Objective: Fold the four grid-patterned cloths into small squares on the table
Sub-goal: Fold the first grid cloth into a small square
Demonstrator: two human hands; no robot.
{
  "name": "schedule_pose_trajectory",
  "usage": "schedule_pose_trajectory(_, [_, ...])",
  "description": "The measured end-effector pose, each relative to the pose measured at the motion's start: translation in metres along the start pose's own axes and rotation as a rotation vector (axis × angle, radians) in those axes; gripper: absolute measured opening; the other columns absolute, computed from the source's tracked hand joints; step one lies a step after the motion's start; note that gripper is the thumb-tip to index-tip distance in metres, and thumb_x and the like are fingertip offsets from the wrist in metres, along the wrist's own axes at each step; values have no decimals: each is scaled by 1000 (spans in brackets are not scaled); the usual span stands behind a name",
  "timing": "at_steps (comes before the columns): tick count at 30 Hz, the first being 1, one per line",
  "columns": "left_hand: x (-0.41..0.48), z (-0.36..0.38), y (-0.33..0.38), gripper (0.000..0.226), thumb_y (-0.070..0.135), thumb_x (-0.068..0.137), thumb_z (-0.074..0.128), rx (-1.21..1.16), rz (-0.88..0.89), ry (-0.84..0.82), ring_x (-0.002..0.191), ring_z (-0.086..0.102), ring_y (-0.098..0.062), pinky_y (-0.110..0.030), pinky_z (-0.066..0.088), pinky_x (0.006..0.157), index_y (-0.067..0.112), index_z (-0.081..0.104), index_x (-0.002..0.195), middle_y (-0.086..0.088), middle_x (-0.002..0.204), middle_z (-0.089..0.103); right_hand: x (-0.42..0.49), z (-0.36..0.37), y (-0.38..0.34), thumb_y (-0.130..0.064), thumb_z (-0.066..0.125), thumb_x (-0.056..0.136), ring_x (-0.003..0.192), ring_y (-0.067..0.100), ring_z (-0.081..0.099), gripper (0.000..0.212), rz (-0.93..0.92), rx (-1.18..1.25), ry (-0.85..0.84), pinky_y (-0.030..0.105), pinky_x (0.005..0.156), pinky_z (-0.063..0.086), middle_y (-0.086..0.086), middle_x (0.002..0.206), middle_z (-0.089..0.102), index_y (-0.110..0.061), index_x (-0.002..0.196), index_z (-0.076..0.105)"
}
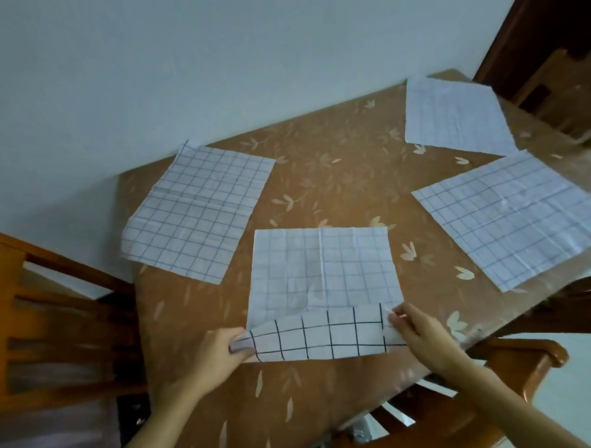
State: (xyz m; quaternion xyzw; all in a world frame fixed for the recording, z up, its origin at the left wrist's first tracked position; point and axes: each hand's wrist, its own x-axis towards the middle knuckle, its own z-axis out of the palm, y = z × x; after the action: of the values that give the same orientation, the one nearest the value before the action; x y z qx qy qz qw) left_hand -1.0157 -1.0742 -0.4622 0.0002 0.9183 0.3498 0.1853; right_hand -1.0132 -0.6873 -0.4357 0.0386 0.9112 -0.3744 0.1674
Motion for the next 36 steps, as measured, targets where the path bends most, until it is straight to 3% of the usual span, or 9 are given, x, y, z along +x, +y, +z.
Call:
schedule_pose_trajectory(4, [20, -9, 14, 17, 26, 84, 78, -360, -147, 9, 90, 74, -8, -34, 60, 83, 29, 72, 100, 11, 95, 78, 5, -24, -1, -44, 47, 100, 65, 6, 55, 27, 48, 206, 92, 31, 66, 47, -10, 72, 59, -24, 87, 59])
schedule_pose_trajectory(7, [38, -6, 20, 39, 51, 78, 76, -393, -155, 38, 92, 74, -13, -37, 59, 84, 22, 72, 105, 4, 97, 78, 10, -39, 4, -54, 48, 96, 93, -2, 55, 30, 136, 325, 21, 25, 85, 43, -21, 100, 59, -30, 112, 57])
schedule_pose_trajectory(10, [55, 0, 36, 26, 26, 90, 72, -450, -165, 79, 90, 72, -6, -19, 57, 73, 14, 69, 112, 5, 100, 76, 18, -43, 33, -62, 75, 75, 109, 14, 64, 68, 203, 336, -77, 25, 83, 54, -4, 117, 66, -27, 129, 54])
schedule_pose_trajectory(12, [69, 3, 44, 24, 20, 93, 69, -487, -174, 98, 93, 72, -9, -23, 58, 77, 15, 68, 116, 4, 106, 75, 27, -42, 52, -57, 88, 63, 104, 17, 69, 80, 253, 304, -94, 37, 89, 59, -3, 113, 72, -25, 128, 56])
schedule_pose_trajectory(16, [99, 4, 49, 26, 30, 92, 70, -471, -220, 139, 97, 72, -14, -40, 60, 86, 20, 70, 116, 6, 106, 76, 58, -40, 67, -13, 78, 84, 86, 10, 73, 41, 266, 204, -1, 39, 86, 60, -5, 90, 77, -15, 122, 63])
schedule_pose_trajectory(23, [150, 9, 48, 14, 35, 91, 70, -354, -308, 289, 90, 70, -16, -43, 60, 80, 25, 66, 100, 5, 98, 73, 123, -44, 62, -8, 72, 88, 79, 11, 69, 30, 299, 271, 112, 13, 58, 45, -3, 85, 74, -18, 115, 63])
schedule_pose_trajectory(26, [158, 16, 47, 30, 23, 91, 72, -321, -340, 288, 91, 67, -16, -31, 55, 76, 17, 62, 118, 0, 103, 70, 147, -42, 59, -9, 71, 90, 80, 8, 66, 32, 302, 285, 116, 15, 59, 43, -5, 87, 72, -18, 118, 60])
schedule_pose_trajectory(32, [172, 34, 31, 45, 17, 88, 74, -250, -430, 304, 89, 70, -20, -45, 61, 78, 19, 55, 128, -7, 110, 73, 175, -37, 55, -8, 70, 90, 79, 5, 64, 30, 305, 272, 171, 15, 65, 45, -6, 85, 70, -16, 117, 62])
schedule_pose_trajectory(36, [172, 43, 42, 52, 22, 90, 72, -77, -406, 356, 103, 68, -26, -37, 59, 82, 15, 49, 136, -10, 124, 67, 187, -33, 56, -14, 70, 91, 91, 18, 68, 35, 305, 246, 212, 27, 75, 51, -5, 96, 69, -14, 124, 58])
